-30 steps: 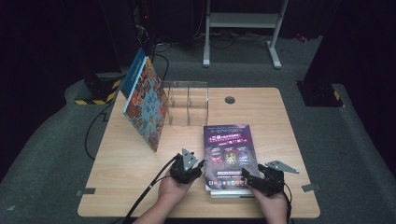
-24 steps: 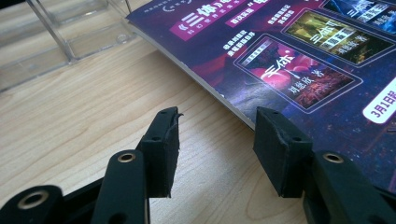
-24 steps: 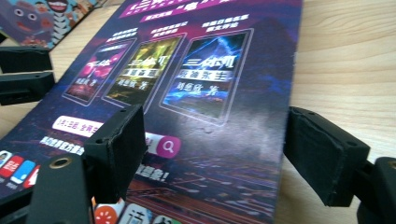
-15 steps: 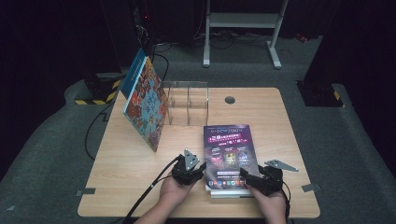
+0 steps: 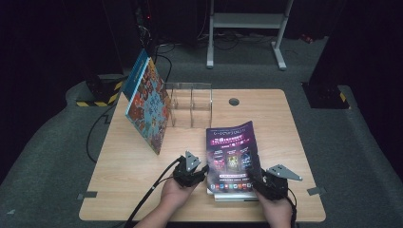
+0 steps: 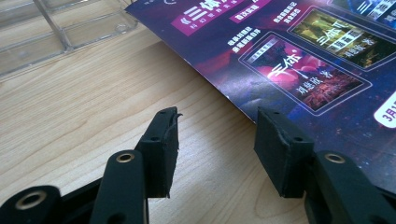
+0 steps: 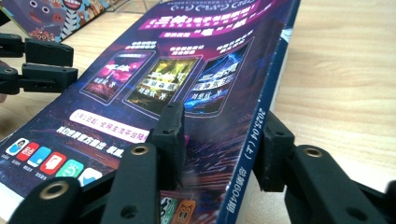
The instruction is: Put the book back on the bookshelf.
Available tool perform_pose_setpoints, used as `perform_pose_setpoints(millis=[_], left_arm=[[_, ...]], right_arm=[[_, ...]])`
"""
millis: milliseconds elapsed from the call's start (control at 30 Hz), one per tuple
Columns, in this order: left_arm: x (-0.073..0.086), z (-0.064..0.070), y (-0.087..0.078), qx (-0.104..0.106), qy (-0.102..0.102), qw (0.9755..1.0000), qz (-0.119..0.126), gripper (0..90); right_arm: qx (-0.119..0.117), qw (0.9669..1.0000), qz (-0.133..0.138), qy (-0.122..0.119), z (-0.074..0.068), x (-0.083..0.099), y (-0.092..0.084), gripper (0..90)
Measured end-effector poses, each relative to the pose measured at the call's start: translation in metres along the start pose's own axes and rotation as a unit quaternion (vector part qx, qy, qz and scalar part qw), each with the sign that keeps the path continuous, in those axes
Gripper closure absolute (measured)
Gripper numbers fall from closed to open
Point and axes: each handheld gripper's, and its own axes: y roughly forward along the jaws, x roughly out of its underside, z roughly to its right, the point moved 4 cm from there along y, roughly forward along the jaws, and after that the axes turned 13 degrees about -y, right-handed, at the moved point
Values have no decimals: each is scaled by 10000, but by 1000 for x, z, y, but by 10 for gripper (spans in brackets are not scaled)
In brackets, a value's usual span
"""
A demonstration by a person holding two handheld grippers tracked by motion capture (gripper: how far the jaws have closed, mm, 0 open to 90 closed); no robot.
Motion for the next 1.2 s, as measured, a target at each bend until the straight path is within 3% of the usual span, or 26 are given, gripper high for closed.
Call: perform_pose_setpoints(millis=[100,300,600,767,867,967,1100,1133,1200], left_arm=[[1,-1,1,-21,14,10000,-27,495],[1,-4,2,-40,22,10000,-28,494],[5,-10,5,-3,-109,9999,-109,499],[9,-17,5,-55,-201,9997,-162,503],[15,-20,7,-111,-172,9992,-335,500],[15,-24,5,-89,-286,9991,-307,505],[16,-28,4,-128,-389,9986,-333,500],[16,-30,3,-192,-390,9985,-324,500],[16,-34,1,-240,-403,9984,-325,499]], right_arm=[[66,9998,18,-179,-4,-4,-3,606],[13,9997,117,-221,-7,-7,-7,612],[100,9973,515,-515,-24,-16,-14,679],[48,9970,558,-531,-30,-17,-14,684],[-64,9968,497,-622,-38,-17,-11,695],[-80,9965,480,-674,-43,-17,-9,690],[-80,9973,412,-604,-41,-15,-6,695],[-83,9980,416,-470,-38,-13,-6,715],[-95,9981,434,-424,-36,-13,-6,725]])
